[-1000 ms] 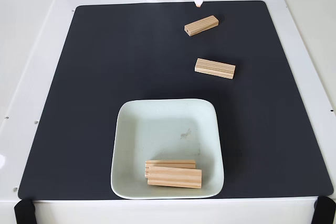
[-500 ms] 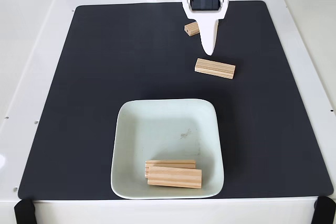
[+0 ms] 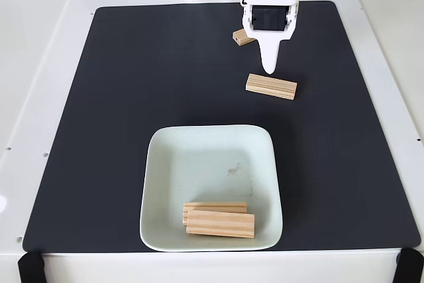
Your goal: Pick up the wooden block and place them on the plate.
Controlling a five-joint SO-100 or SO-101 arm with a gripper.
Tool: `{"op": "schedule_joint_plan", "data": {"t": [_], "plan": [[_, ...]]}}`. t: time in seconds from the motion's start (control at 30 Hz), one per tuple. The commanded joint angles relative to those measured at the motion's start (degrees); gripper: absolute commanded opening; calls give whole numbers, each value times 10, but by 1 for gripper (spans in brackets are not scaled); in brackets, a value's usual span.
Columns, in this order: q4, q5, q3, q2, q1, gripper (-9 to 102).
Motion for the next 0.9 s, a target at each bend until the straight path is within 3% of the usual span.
{"op": "schedule_joint_plan", "data": {"t": [0.0,0.87], "plan": [[-2,24,7,15,3,0],[-2,23,50,14,-2,0]]}}
